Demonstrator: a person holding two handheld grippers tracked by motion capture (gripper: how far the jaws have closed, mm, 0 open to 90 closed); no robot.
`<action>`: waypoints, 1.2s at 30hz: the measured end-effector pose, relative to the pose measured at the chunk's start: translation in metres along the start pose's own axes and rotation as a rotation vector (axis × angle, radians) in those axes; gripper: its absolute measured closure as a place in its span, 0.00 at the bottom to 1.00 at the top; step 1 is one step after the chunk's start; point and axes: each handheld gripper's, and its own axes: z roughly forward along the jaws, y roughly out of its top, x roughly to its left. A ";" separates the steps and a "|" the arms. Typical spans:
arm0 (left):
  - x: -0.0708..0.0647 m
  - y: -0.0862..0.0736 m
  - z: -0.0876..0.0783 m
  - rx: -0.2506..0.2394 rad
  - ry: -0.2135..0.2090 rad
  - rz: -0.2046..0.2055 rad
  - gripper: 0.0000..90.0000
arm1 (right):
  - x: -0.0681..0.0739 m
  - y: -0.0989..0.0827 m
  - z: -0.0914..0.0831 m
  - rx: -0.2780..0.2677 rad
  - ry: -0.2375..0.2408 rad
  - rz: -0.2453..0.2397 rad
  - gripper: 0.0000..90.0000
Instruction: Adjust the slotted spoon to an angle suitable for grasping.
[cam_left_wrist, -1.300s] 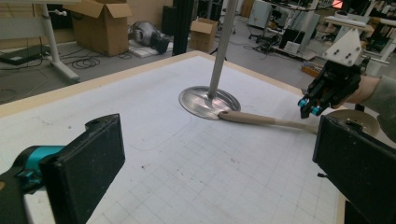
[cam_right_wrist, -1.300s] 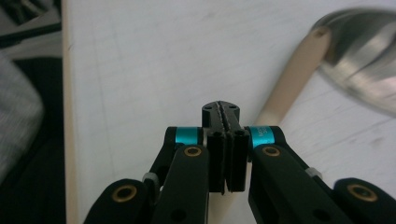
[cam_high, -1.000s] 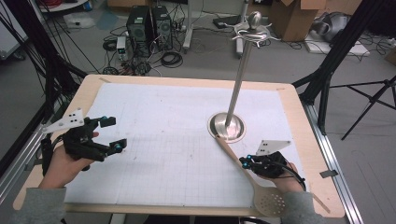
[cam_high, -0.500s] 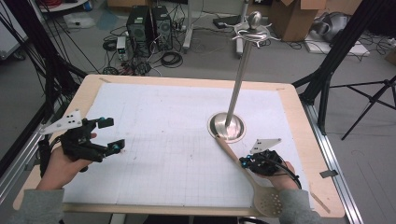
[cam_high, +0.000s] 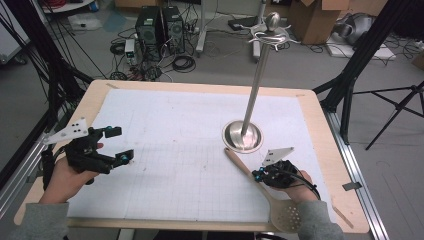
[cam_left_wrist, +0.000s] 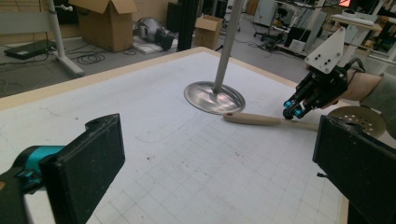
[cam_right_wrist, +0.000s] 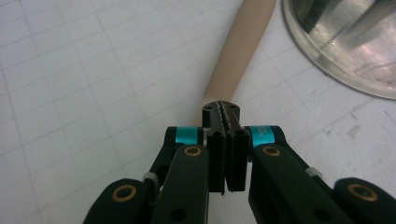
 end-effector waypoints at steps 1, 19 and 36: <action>0.000 0.000 0.000 0.001 0.001 0.001 0.03 | 0.001 0.001 0.000 0.001 0.006 -0.007 1.00; -0.001 0.001 -0.001 -0.002 -0.001 0.002 0.03 | 0.022 0.012 -0.010 -0.034 0.089 -0.080 0.99; 0.001 0.000 0.002 -0.001 -0.006 -0.001 0.03 | 0.031 -0.001 -0.006 0.117 0.132 -0.044 1.00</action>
